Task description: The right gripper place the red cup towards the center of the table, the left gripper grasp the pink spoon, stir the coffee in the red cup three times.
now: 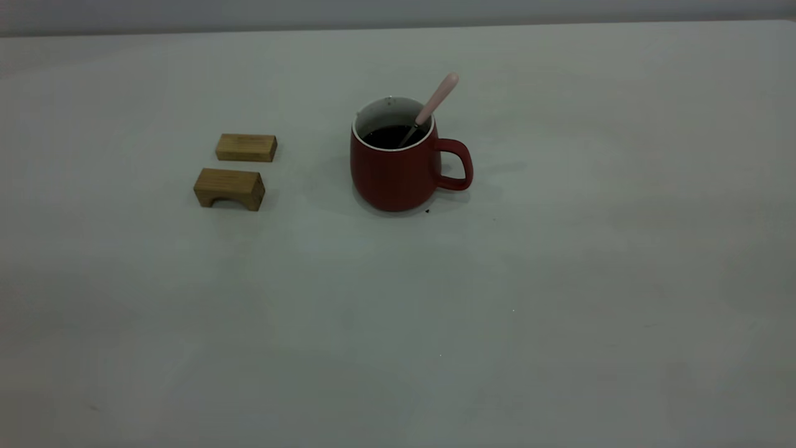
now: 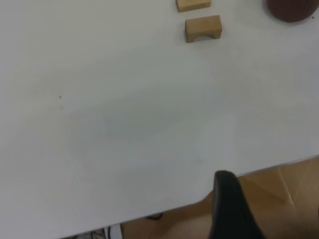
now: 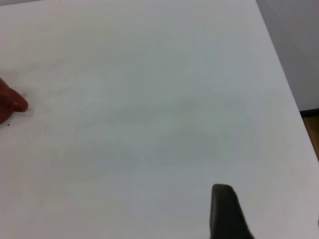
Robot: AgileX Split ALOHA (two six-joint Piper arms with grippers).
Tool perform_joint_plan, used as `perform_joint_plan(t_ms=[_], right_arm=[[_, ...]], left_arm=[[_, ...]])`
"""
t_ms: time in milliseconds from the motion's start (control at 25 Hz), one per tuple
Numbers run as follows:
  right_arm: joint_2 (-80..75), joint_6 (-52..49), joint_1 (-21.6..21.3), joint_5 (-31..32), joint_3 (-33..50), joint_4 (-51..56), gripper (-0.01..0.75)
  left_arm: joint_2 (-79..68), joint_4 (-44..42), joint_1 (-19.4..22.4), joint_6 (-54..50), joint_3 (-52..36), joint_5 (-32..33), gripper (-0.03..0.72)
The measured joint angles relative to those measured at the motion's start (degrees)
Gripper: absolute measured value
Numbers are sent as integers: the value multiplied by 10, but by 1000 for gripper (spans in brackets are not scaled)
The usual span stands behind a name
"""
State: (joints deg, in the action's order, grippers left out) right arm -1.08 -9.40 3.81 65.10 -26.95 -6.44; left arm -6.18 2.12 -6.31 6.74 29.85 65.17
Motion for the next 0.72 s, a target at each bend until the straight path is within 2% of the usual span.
perform_joint_plan(t_ms=[280, 720], right_arm=[[0, 0, 0, 0, 0, 0, 474], [0, -1, 0, 0, 0, 0, 474]], left_arm=[[42, 6, 40, -12, -18, -1, 490], [72, 4, 41, -12, -19, -1, 490]])
